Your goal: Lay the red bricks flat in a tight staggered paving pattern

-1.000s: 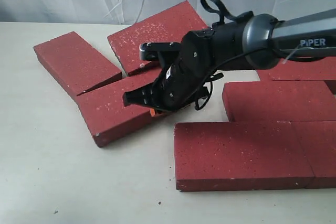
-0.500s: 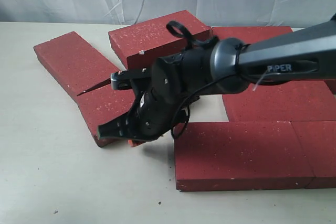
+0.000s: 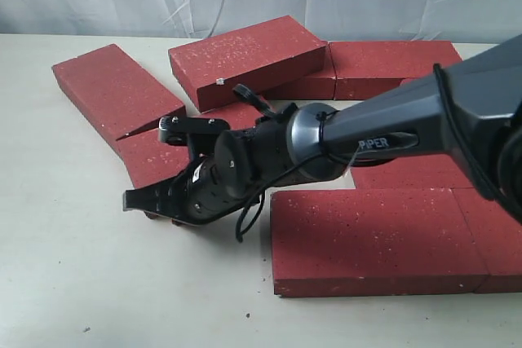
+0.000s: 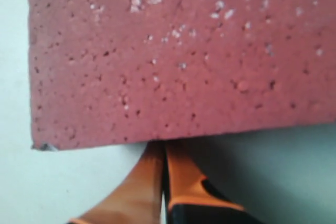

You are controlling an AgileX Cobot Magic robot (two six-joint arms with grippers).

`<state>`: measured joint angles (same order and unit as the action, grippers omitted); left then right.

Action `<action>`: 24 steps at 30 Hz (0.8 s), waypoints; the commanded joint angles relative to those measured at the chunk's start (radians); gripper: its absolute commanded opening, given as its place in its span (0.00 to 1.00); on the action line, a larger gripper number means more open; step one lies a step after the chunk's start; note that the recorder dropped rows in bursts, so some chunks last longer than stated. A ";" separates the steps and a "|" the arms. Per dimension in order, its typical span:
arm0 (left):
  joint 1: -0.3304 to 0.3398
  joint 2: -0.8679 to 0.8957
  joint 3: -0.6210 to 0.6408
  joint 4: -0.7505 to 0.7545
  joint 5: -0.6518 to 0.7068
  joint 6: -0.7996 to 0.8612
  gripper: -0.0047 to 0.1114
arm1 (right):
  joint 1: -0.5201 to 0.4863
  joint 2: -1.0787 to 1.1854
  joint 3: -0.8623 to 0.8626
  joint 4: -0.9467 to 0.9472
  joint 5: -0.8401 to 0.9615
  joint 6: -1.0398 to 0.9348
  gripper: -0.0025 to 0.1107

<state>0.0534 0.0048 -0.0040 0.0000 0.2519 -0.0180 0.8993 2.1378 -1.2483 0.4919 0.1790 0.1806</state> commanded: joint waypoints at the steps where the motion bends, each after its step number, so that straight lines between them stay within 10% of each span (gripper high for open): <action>1: -0.006 -0.005 0.004 0.000 -0.013 -0.001 0.04 | -0.001 0.032 -0.030 0.038 -0.056 -0.002 0.02; 24: -0.006 -0.005 0.004 0.000 -0.013 -0.001 0.04 | -0.101 0.162 -0.233 0.105 -0.076 0.001 0.02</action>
<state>0.0534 0.0048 -0.0040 0.0000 0.2519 -0.0180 0.8244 2.2981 -1.4758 0.5894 0.1123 0.1828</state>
